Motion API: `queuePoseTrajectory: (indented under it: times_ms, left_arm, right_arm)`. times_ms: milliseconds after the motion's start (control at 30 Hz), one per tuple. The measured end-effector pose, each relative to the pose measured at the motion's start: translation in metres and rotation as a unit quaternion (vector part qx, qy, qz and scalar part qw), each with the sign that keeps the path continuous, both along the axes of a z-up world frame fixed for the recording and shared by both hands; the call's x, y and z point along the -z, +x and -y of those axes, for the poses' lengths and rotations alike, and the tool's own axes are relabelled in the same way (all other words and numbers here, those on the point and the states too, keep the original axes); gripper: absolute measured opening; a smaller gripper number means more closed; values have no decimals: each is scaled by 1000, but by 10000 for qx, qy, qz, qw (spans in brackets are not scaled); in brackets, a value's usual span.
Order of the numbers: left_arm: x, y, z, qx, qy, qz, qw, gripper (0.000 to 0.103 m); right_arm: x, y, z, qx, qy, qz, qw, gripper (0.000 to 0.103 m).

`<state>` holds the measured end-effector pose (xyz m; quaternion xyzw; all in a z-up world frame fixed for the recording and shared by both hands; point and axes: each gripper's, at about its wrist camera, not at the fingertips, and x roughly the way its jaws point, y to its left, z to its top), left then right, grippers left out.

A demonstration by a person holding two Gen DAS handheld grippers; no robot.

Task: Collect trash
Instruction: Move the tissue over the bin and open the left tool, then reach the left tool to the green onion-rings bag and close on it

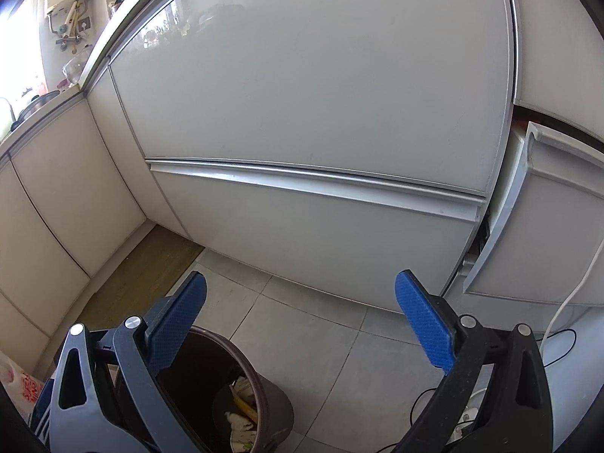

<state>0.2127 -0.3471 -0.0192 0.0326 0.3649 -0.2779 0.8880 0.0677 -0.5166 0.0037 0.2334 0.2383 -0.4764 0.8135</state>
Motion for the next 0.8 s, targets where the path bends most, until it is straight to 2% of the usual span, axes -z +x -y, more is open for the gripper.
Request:
queuePoseTrajectory:
  times_ms: [167,367,633,800]
  left_arm:
    - [6,-2,-5,-71,97,-15,9999,88]
    - [15,-5,-24,-219,255,-93,9994,90]
    - [35,-6,-79,-647,536,-327,9959,91]
    - [37,5,-123,-1095,660,-410,9909,91]
  right_arm:
    - [1,4,-3,-75,1,-68,9999,96]
    - [6,14,-9,-304,95,-241,9992,96]
    - [11,34,-32,-846,99,-571,9947,96]
    - [13,45,-47,-1106,136,-668,9915,96]
